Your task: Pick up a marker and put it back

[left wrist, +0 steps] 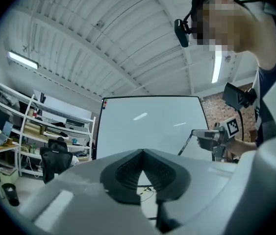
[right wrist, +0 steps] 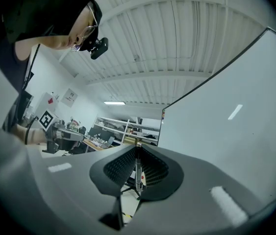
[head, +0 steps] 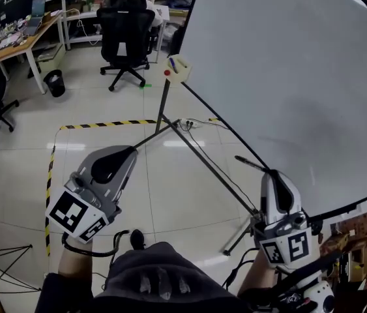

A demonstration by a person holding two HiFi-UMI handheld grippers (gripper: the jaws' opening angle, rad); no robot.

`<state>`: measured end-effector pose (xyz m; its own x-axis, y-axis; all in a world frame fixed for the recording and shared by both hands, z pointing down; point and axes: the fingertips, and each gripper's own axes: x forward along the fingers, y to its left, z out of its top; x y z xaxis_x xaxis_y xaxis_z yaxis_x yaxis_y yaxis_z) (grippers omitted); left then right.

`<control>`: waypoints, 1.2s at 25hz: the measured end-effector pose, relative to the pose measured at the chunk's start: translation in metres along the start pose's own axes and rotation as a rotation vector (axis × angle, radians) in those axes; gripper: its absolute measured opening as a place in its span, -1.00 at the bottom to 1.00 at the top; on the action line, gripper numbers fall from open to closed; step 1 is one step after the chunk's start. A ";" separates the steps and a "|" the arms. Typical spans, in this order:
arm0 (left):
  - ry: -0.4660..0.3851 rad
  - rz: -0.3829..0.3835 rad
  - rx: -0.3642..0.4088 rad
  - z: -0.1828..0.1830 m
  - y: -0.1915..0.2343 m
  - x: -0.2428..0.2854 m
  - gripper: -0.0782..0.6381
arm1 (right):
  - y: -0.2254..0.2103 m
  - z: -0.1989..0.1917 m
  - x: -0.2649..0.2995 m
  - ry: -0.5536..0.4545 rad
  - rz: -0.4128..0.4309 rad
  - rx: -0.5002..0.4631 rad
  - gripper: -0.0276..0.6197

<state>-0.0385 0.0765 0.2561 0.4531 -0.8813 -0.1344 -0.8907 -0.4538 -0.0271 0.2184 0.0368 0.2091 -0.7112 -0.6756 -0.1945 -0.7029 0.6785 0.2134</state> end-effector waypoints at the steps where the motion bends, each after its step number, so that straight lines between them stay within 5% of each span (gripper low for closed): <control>1: -0.003 -0.006 0.001 0.001 0.013 0.002 -0.76 | 0.003 -0.001 0.012 -0.001 -0.007 -0.005 -0.82; 12: 0.005 -0.020 -0.008 -0.011 0.120 0.044 -0.76 | 0.000 -0.031 0.132 0.017 -0.002 -0.012 -0.82; 20: 0.098 -0.003 0.036 -0.037 0.182 0.113 -0.76 | -0.048 -0.083 0.229 0.003 0.027 0.065 -0.82; 30: 0.100 0.080 0.019 -0.048 0.269 0.217 -0.76 | -0.104 -0.126 0.369 0.005 0.165 0.110 -0.82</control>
<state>-0.1775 -0.2431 0.2668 0.3813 -0.9237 -0.0375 -0.9242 -0.3799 -0.0396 0.0309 -0.3192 0.2360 -0.8172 -0.5537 -0.1603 -0.5739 0.8075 0.1365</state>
